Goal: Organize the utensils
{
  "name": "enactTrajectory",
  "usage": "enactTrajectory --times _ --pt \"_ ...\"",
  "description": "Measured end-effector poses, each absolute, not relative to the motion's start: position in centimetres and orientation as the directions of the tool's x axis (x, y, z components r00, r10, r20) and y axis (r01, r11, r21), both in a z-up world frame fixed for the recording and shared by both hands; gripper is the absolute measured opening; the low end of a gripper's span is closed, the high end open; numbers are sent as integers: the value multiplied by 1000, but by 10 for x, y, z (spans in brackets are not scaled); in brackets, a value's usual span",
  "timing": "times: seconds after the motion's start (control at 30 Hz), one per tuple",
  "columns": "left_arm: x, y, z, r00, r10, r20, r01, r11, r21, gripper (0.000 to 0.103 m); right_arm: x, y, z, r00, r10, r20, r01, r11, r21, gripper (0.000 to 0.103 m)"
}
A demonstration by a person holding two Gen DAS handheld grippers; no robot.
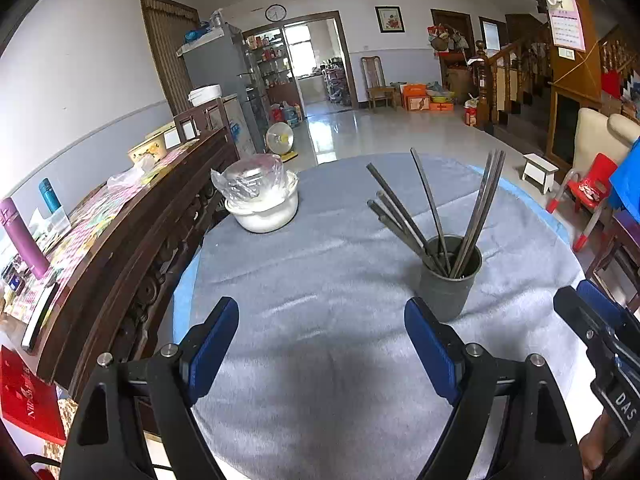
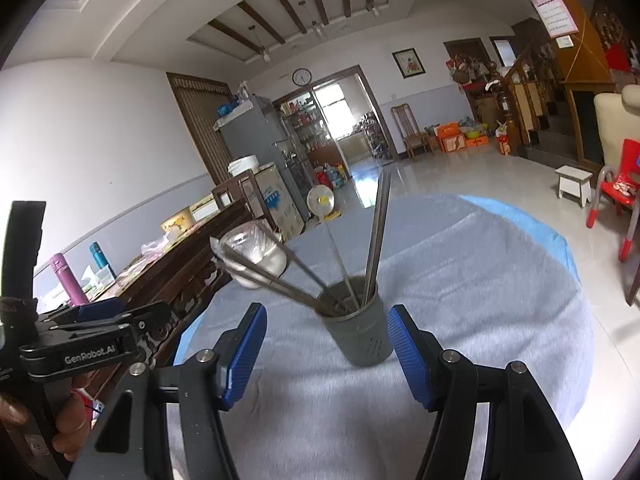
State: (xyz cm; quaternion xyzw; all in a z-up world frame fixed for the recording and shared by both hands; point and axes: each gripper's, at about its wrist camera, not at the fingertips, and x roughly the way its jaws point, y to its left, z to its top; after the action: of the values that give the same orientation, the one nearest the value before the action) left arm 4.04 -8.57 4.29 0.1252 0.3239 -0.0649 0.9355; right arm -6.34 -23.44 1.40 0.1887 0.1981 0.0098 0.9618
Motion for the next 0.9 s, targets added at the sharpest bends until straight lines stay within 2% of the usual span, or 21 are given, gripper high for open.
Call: enactTrajectory --times 0.9 --pt "32 -82 29 767 -13 -641 185 962 202 85 -71 -223 13 910 95 -403 59 934 353 68"
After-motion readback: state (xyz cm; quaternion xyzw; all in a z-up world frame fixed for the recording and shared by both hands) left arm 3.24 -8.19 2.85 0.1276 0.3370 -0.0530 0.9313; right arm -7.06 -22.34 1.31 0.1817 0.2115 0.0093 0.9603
